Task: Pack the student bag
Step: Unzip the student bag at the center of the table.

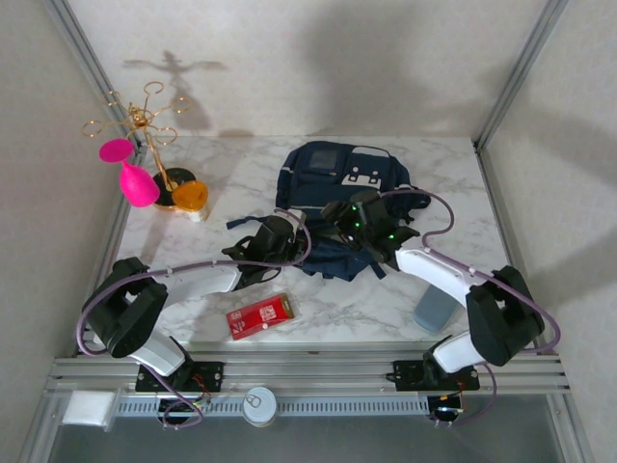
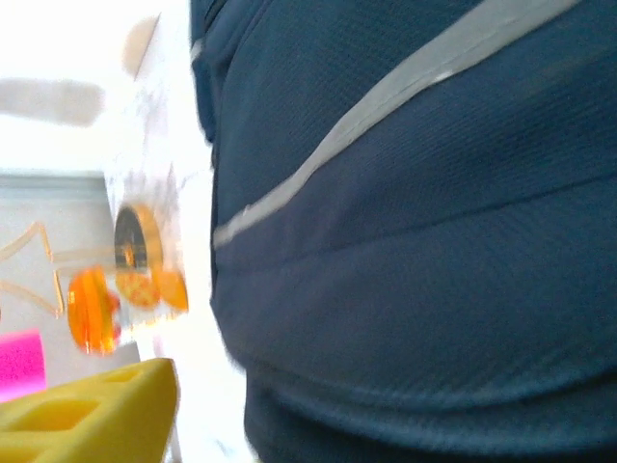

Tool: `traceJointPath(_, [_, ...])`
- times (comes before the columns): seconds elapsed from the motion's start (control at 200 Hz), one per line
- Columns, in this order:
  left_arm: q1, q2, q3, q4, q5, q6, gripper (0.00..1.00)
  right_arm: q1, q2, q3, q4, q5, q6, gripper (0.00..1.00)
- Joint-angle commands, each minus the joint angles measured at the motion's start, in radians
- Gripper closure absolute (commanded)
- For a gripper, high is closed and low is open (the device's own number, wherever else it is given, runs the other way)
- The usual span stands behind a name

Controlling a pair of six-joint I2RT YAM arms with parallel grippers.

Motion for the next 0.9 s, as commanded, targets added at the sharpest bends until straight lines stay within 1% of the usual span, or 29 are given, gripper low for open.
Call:
traceJointPath(0.0, [-0.011, 0.007, 0.041, 0.046, -0.019, -0.006, 1.0, 0.022, 0.09, 0.065, 0.045, 0.184, 0.108, 0.42])
traceJointPath(0.06, [-0.011, 0.006, 0.04, 0.05, -0.02, -0.006, 1.0, 0.04, 0.119, 0.085, 0.047, 0.221, 0.11, 0.53])
traceJointPath(0.11, [-0.011, 0.004, 0.041, 0.047, -0.023, -0.004, 1.0, 0.044, 0.131, 0.092, 0.065, 0.221, 0.093, 0.63])
traceJointPath(0.145, [-0.011, 0.004, 0.043, 0.041, -0.027, -0.003, 1.0, 0.046, 0.133, 0.097, 0.075, 0.208, 0.076, 0.74])
traceJointPath(0.2, [-0.011, -0.002, 0.043, 0.028, -0.038, -0.002, 1.0, 0.046, 0.132, 0.106, 0.093, 0.161, 0.019, 0.88])
traceJointPath(0.22, [-0.011, -0.006, 0.042, 0.022, -0.041, -0.001, 1.0, 0.046, 0.129, 0.113, 0.087, 0.146, 0.0, 0.95])
traceJointPath(0.245, [-0.011, -0.011, 0.041, 0.012, -0.048, -0.004, 1.0, 0.046, 0.124, 0.12, 0.083, 0.124, -0.032, 1.0])
traceJointPath(0.315, [-0.011, -0.033, 0.034, -0.025, -0.068, -0.009, 1.0, 0.027, 0.104, 0.136, 0.073, 0.045, -0.164, 1.0])
traceJointPath(0.37, [-0.01, -0.06, 0.015, -0.048, -0.091, -0.015, 1.0, -0.009, 0.081, 0.127, 0.068, -0.029, -0.251, 1.0])
traceJointPath(0.411, [-0.007, -0.082, 0.0, -0.073, -0.115, -0.024, 1.0, -0.046, 0.06, 0.109, 0.078, -0.114, -0.314, 1.0])
traceJointPath(0.501, [0.012, -0.126, -0.038, -0.12, -0.139, -0.035, 1.0, -0.129, 0.006, 0.093, 0.084, -0.36, -0.464, 1.0])
traceJointPath(0.606, [0.057, -0.146, -0.071, -0.164, -0.151, -0.048, 1.0, -0.226, -0.062, 0.097, 0.001, -0.523, -0.606, 1.0])
traceJointPath(0.676, [0.089, -0.145, -0.084, -0.164, -0.137, -0.053, 1.0, -0.295, -0.08, 0.093, -0.02, -0.647, -0.643, 1.0])
traceJointPath(0.726, [0.107, -0.139, -0.082, -0.16, -0.126, -0.051, 1.0, -0.33, -0.078, 0.094, -0.033, -0.708, -0.661, 1.0])
traceJointPath(0.761, [0.117, -0.13, -0.075, -0.167, -0.137, -0.051, 1.0, -0.338, -0.077, 0.084, -0.027, -0.712, -0.663, 1.0])
traceJointPath(0.816, [0.136, -0.116, -0.058, -0.179, -0.15, -0.056, 1.0, -0.337, -0.072, 0.051, 0.0, -0.668, -0.627, 1.0])
traceJointPath(0.891, [0.15, -0.11, -0.051, -0.153, -0.117, -0.054, 1.0, -0.332, -0.041, -0.021, 0.142, -0.71, -0.536, 1.0])
